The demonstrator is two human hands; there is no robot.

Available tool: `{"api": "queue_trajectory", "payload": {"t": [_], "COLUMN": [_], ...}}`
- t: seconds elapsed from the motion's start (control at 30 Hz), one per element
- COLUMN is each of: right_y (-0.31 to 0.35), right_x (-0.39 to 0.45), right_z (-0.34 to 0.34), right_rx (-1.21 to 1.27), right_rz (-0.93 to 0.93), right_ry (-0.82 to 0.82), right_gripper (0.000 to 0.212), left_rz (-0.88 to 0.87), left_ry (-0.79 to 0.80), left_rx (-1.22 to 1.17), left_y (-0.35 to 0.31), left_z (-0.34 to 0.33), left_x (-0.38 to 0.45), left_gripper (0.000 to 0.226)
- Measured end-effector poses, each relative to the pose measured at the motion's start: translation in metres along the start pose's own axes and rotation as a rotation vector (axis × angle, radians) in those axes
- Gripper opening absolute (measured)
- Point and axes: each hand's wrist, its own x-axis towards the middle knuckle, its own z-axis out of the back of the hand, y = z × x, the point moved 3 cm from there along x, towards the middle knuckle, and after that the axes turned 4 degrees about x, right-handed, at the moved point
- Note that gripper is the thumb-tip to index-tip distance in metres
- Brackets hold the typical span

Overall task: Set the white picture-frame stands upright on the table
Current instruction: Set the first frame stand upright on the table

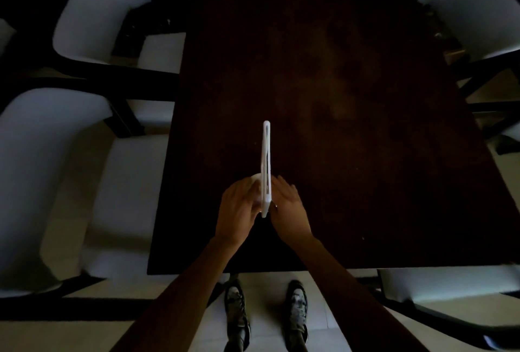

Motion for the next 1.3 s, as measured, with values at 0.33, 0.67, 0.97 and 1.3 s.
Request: {"api": "queue_trajectory", "payload": {"t": [0.33, 0.67, 0.97, 1.3], "right_y": [-0.039, -0.074, -0.091, -0.118], "right_x": [-0.006, -0.008, -0.006, -0.004], "right_z": [0.02, 0.052, 0.075, 0.094], "right_rx": [-0.193, -0.166, -0.133, -0.144], "right_rz": [0.003, -0.024, -0.015, -0.026], "right_ry": [-0.038, -0.07, -0.06, -0.053], "right_gripper": [0.049, 0.048, 0.044, 0.048], "left_rz": [0.083, 0.127, 0.166, 0.169], "left_ry": [0.192, 0.291, 0.29, 0.305], "left_rx": [0.23, 0.305, 0.317, 0.358], "left_y": [-0.016, -0.054, -0.075, -0.098], "left_z": [-0.035, -0.063, -0.077, -0.098], "left_x": [0.011, 0.027, 0.039, 0.049], "left_gripper": [0.047, 0.057, 0.06, 0.059]}}
